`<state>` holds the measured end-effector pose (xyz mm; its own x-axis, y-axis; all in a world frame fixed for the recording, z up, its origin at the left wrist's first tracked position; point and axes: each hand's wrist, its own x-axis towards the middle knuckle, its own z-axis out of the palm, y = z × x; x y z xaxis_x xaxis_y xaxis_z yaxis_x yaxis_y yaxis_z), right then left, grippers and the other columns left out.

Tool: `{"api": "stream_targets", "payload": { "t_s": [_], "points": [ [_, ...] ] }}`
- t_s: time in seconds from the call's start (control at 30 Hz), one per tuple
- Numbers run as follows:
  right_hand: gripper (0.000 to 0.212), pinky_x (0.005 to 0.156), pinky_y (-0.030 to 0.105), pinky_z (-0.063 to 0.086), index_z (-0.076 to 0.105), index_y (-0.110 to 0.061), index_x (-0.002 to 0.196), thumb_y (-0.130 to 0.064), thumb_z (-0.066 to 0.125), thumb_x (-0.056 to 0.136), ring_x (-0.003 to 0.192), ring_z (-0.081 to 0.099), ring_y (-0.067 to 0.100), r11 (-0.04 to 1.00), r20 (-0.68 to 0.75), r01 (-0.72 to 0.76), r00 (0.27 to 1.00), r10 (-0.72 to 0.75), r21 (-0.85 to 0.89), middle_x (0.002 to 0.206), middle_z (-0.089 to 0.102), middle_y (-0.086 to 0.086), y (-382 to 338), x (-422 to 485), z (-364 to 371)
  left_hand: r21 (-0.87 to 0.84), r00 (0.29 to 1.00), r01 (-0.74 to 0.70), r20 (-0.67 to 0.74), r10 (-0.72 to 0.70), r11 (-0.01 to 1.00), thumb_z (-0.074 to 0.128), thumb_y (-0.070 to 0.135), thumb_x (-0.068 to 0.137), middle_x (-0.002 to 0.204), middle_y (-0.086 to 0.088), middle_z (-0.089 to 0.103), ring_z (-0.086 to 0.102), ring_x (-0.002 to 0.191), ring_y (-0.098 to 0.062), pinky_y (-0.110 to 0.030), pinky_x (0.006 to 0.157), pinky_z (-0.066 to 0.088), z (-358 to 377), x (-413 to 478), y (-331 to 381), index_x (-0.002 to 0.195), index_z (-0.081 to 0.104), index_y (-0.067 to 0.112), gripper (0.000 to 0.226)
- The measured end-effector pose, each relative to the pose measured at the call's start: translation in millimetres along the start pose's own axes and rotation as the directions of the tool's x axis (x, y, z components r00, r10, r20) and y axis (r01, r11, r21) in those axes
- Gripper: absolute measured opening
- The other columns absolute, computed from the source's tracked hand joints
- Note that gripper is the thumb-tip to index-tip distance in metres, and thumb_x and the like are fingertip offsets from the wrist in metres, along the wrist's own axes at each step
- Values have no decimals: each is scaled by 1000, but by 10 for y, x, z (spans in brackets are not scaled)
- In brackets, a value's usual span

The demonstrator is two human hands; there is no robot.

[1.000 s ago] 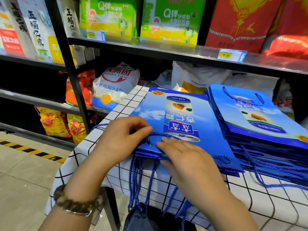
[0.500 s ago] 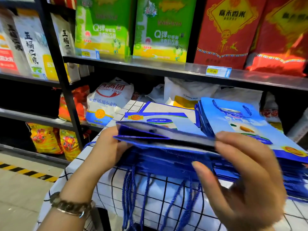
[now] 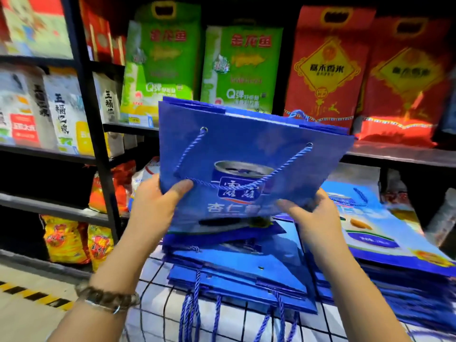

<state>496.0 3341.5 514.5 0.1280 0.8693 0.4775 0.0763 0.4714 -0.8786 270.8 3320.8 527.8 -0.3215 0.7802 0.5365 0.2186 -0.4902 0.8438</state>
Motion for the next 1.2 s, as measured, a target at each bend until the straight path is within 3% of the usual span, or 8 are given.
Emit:
{"api": "stream_targets", "payload": {
  "t_s": [0.27,0.47,0.63,0.73,0.8,0.87,1.03,1.2],
  "points": [
    [25,64,19,53,63,-10,98,-6,70,74,67,63,2,969,-9,235,972,-237,-78,72,71,-11,-1149,473,-478,2,914,-357,209,348,934,83,8,56,92,19,58,57,70,16,-5,60,43,186,500,1239,103,46,23,63],
    [8,32,7,30,62,-4,74,-6,65,82,27,40,-4,858,-52,-23,999,-4,-513,32,50,-14,-1044,1021,-1330,-181,855,-104,485,181,978,71,-9,66,107,-8,68,62,86,-10,-26,77,53,1538,854,735,109,60,0,46],
    [26,50,25,36,58,-6,65,-22,76,74,55,47,16,467,-228,-349,927,297,-813,66,55,10,79,1484,-1925,43,800,76,594,-86,996,71,-6,72,115,-2,59,56,94,-11,-10,72,48,2557,769,-230,113,60,-4,41],
    [33,48,24,31,47,-14,60,-29,66,82,72,48,24,210,-206,-305,897,391,-929,70,50,8,467,1461,-1914,359,776,63,569,-272,931,80,26,69,112,-9,67,62,95,-18,-27,74,49,2816,747,-698,104,65,1,46],
    [23,61,29,39,62,-8,86,-31,60,87,94,57,28,86,-200,-266,870,451,-960,92,62,13,656,1424,-1897,559,770,-60,553,-318,827,76,44,70,109,-9,65,61,97,-24,-27,68,43,2853,689,-849,103,61,5,52],
    [35,71,27,38,61,-5,109,-33,58,88,107,58,25,29,-209,-254,849,485,-967,115,63,11,842,1365,-1911,676,748,-212,577,-328,706,67,59,71,107,-10,64,60,96,-27,-29,67,41,2859,579,-963,97,59,9,57],
    [43,81,26,40,54,-9,116,-40,58,86,111,54,24,-116,-175,-138,889,423,-984,121,58,11,911,1295,-1954,767,712,-560,639,-292,314,41,75,76,105,-6,64,59,96,-24,-29,67,37,2868,522,-938,97,62,16,66],
    [52,91,38,43,42,-13,129,-41,55,87,116,50,31,-64,-54,-36,952,301,-997,127,50,12,723,1442,-1819,736,789,-565,614,-16,372,35,55,91,110,-11,60,58,99,-28,-33,72,41,2780,530,-507,103,56,11,50]
  ]
}}
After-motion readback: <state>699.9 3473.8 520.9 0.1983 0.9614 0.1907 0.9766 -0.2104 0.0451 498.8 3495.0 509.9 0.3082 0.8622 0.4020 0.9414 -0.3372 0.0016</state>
